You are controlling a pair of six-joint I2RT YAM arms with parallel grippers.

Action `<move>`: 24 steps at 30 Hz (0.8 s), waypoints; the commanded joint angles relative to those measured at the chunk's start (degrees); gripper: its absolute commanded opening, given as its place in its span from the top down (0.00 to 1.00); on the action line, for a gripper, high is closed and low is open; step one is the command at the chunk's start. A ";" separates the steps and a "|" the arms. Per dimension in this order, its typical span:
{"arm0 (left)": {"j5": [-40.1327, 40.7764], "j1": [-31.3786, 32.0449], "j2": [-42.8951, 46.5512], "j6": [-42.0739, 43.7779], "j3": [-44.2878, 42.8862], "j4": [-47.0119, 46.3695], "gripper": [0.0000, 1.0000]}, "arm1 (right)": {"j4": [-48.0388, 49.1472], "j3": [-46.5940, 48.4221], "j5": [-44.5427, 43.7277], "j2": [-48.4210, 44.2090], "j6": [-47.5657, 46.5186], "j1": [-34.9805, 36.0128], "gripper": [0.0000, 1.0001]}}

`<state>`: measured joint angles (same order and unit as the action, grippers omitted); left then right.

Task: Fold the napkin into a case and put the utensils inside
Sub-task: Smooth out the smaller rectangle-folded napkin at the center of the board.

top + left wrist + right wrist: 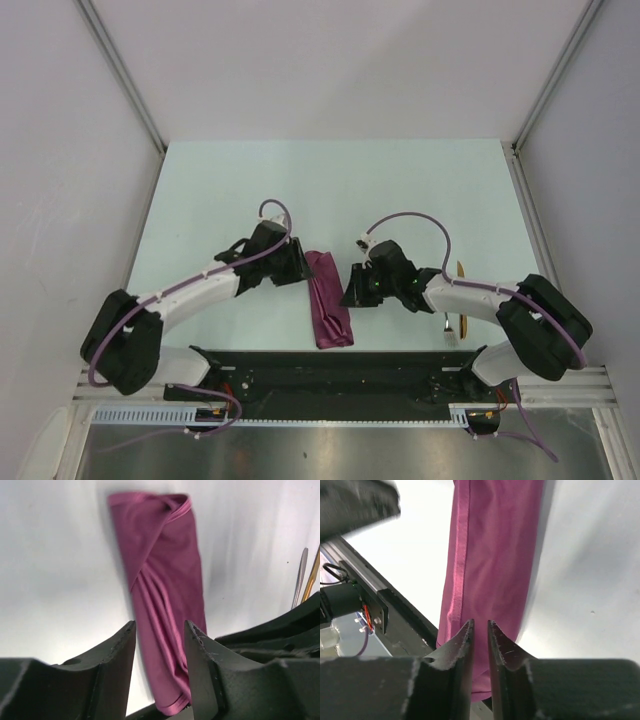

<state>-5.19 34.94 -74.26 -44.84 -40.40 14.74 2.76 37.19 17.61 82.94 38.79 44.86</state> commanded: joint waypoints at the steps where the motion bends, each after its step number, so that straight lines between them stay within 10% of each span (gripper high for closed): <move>1: -3.51 -0.49 -5.54 5.82 -5.39 -0.49 0.50 | 1.01 -2.20 -0.47 -1.63 0.50 1.01 0.80; 24: 12.93 2.06 -19.78 22.16 -19.89 0.29 0.70 | 20.52 12.20 9.29 19.36 10.69 -8.21 0.85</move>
<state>6.44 36.27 -92.86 -25.17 -57.43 14.52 16.99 45.41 23.97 98.83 45.43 36.56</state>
